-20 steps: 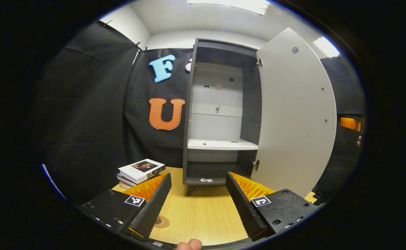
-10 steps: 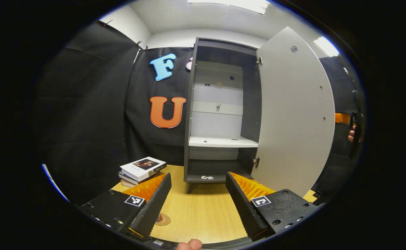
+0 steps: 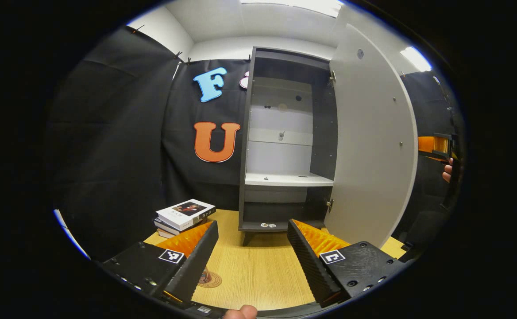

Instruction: Open the cabinet door with the right hand, grasp the bottle in the cabinet with the left hand and place it on the coaster, then close the cabinet door with the right hand.

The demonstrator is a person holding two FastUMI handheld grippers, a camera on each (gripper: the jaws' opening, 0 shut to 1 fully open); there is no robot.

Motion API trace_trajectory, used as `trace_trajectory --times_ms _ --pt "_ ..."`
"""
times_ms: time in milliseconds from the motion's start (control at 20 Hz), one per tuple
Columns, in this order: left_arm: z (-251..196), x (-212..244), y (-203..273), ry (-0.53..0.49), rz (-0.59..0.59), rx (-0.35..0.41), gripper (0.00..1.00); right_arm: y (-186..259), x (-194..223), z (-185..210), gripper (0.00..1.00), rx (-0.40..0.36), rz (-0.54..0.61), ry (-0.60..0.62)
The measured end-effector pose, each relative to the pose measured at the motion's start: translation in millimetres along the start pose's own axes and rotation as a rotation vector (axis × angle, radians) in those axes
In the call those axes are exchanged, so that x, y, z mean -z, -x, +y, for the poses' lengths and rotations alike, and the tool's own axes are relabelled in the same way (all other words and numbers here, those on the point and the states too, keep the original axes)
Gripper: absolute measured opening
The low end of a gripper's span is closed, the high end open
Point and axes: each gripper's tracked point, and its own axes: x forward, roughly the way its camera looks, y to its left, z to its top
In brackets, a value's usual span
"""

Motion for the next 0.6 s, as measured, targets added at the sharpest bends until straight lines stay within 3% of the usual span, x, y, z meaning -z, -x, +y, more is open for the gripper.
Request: trace_trajectory --times_ms 550,600 --pt "32.1 6.8 -4.4 0.014 0.020 -0.045 0.95 -52.2 16.6 102.8 0.87 -0.147 0.026 -0.016" --pt "34.5 7.1 -4.3 0.016 0.022 -0.048 1.00 -60.4 19.3 112.4 0.87 -0.161 0.028 -0.019"
